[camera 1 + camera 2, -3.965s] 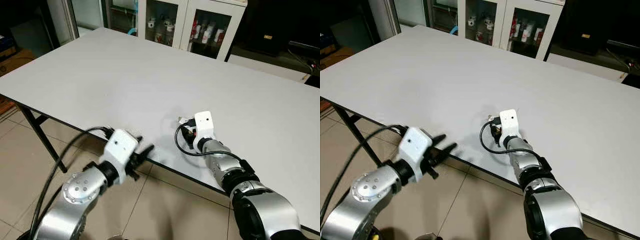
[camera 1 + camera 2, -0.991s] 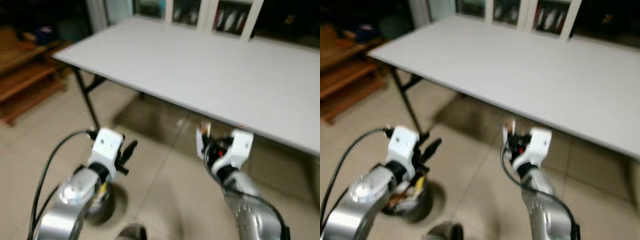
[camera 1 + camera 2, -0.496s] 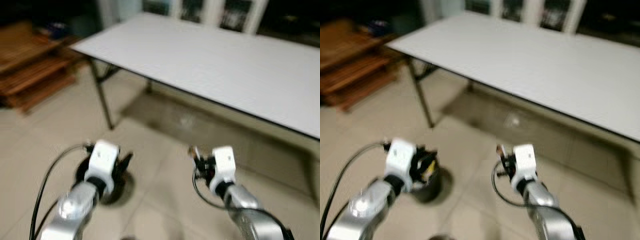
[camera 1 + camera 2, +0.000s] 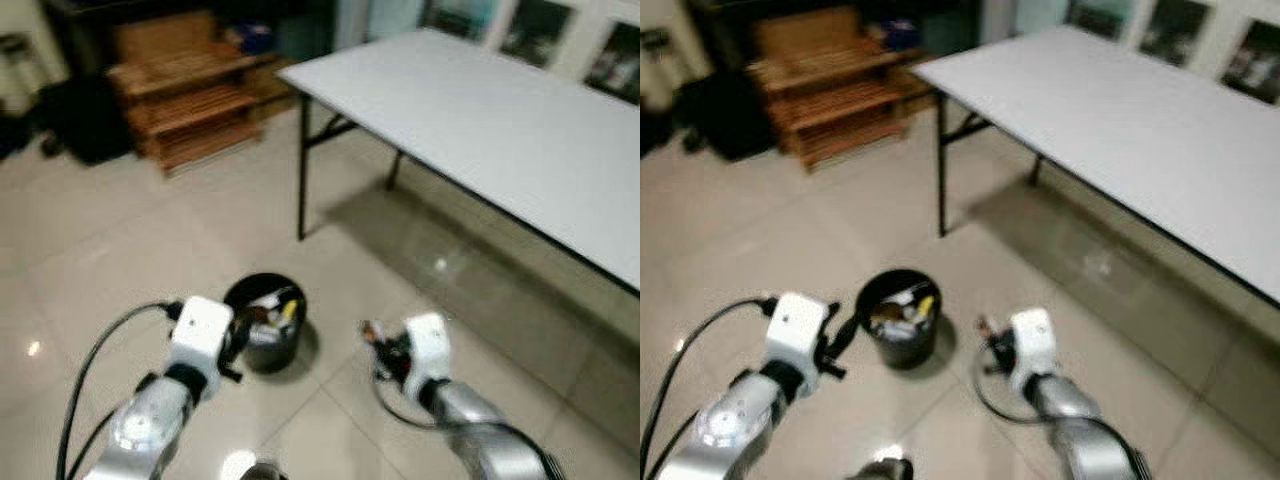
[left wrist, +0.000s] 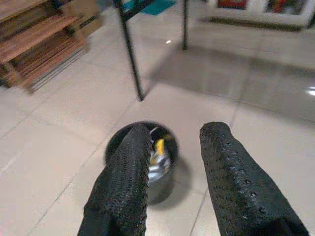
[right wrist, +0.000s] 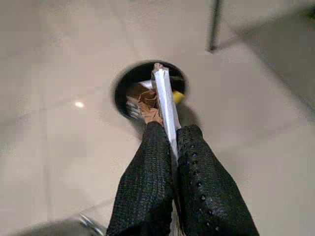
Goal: Picking trash to rubbish bin
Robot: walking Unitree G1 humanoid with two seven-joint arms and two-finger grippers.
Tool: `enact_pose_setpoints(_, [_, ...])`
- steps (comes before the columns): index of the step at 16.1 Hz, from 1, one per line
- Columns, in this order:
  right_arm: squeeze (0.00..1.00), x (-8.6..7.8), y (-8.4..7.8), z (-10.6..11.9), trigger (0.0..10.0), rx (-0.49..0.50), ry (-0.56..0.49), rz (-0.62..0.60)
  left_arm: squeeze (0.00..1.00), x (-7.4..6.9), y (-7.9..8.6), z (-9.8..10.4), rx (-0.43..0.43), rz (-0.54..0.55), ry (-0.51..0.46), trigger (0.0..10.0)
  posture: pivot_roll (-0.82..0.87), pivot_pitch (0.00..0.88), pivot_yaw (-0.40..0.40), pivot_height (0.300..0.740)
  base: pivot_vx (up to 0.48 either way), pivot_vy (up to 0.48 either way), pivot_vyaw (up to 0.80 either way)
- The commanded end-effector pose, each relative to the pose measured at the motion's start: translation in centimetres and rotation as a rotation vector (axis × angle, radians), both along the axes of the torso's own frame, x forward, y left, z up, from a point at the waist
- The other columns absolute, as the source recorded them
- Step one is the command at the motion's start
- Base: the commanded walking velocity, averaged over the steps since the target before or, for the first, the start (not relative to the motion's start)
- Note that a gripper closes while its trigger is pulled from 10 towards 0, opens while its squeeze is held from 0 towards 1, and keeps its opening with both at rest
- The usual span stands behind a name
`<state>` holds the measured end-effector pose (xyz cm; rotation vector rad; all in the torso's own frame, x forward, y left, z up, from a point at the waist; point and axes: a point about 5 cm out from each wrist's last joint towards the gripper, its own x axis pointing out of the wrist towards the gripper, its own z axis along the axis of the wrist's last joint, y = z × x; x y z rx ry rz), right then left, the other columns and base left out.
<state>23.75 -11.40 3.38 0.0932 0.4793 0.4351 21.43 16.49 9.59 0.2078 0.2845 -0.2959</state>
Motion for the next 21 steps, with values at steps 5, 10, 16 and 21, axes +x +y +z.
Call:
enact_pose_setpoints(5, [0.0,1.1,-0.6,-0.9,10.0,-0.047,-0.031,-0.081,0.0,0.6,-0.5,-2.5,-0.027,0.019,0.032,10.0,0.05,0.067,-0.034,0.74,0.123,0.0,0.75])
enact_pose_setpoints(10, [0.0,1.7,0.4,-1.1,10.0,-0.059,-0.061,-0.063,0.0,1.1,-0.7,-2.6,-0.027,-0.01,0.02,10.0,0.06,0.067,-0.041,0.74,0.323,0.0,0.0])
enact_pose_setpoints(16, [0.0,2.2,1.0,-1.4,10.0,-0.106,-0.084,-0.003,0.0,1.1,-0.6,-2.7,-0.016,-0.015,0.011,10.0,0.08,0.068,-0.055,0.74,0.329,0.0,0.27])
enact_pose_setpoints(21, [0.0,2.5,1.1,-1.4,10.0,-0.077,-0.089,-0.02,0.0,0.9,-0.3,-2.8,-0.01,-0.013,0.01,10.0,0.08,0.066,-0.058,0.74,0.332,0.0,0.32])
